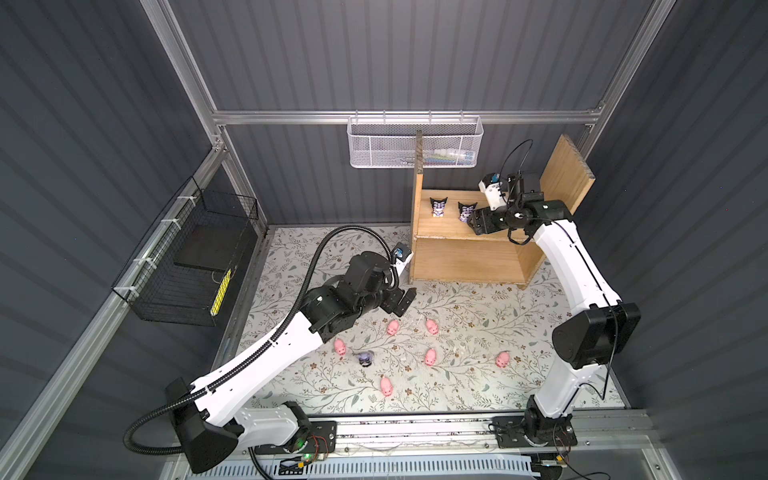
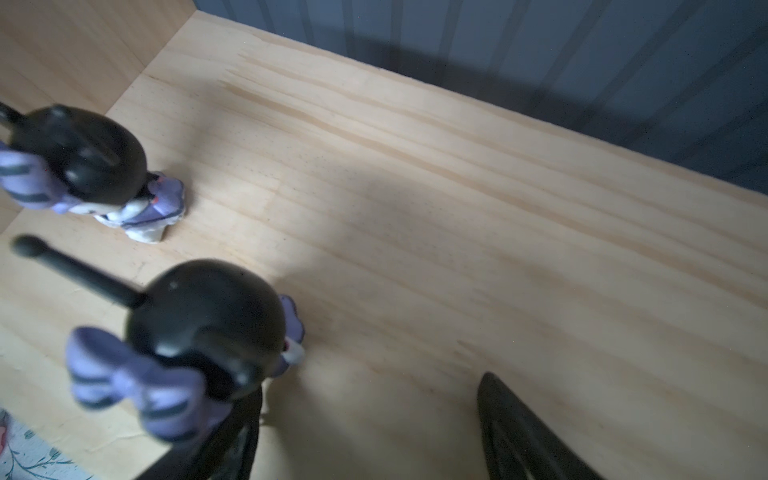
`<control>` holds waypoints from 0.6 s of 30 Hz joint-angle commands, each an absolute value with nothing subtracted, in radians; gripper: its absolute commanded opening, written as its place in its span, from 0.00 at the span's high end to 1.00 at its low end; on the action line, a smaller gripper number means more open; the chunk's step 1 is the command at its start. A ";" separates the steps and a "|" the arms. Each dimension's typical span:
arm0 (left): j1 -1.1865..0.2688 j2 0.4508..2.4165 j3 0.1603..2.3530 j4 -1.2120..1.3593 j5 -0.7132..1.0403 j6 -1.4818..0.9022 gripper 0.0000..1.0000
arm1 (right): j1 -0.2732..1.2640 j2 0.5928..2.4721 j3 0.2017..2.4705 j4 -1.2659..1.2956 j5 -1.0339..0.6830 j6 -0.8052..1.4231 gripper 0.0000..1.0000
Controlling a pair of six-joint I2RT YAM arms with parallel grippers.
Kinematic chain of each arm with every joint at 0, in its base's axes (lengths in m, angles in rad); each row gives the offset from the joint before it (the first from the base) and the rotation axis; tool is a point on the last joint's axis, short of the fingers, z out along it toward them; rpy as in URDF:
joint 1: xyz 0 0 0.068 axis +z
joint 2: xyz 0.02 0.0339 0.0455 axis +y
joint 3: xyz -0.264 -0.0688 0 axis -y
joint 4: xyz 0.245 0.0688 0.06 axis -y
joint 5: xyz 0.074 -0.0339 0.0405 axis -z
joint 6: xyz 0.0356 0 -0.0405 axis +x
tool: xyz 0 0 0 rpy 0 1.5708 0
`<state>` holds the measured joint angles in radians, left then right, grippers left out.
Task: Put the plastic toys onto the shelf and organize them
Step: 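Set the figurine down next to the first one and open the right gripper, then raise the open right gripper away from the two figurines on the shelf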
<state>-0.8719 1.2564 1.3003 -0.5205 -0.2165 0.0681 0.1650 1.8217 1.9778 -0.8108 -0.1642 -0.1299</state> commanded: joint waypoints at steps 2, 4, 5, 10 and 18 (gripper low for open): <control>-0.877 1.229 1.299 -0.535 -0.225 0.074 0.00 | 0.164 1.853 1.994 -0.844 -0.195 -0.104 0.21; -0.877 1.227 1.296 -0.535 -0.226 0.075 0.00 | 0.166 1.856 1.996 -0.844 -0.198 -0.100 0.21; -0.877 1.225 1.296 -0.534 -0.227 0.075 0.00 | 0.167 1.857 1.996 -0.844 -0.202 -0.098 0.21; -0.877 1.214 1.289 -0.537 -0.230 0.074 0.00 | 0.181 1.867 2.009 -0.845 -0.197 -0.095 0.21; -0.877 1.204 1.284 -0.536 -0.232 0.074 0.00 | 0.183 1.883 2.023 -0.852 -0.191 -0.092 0.21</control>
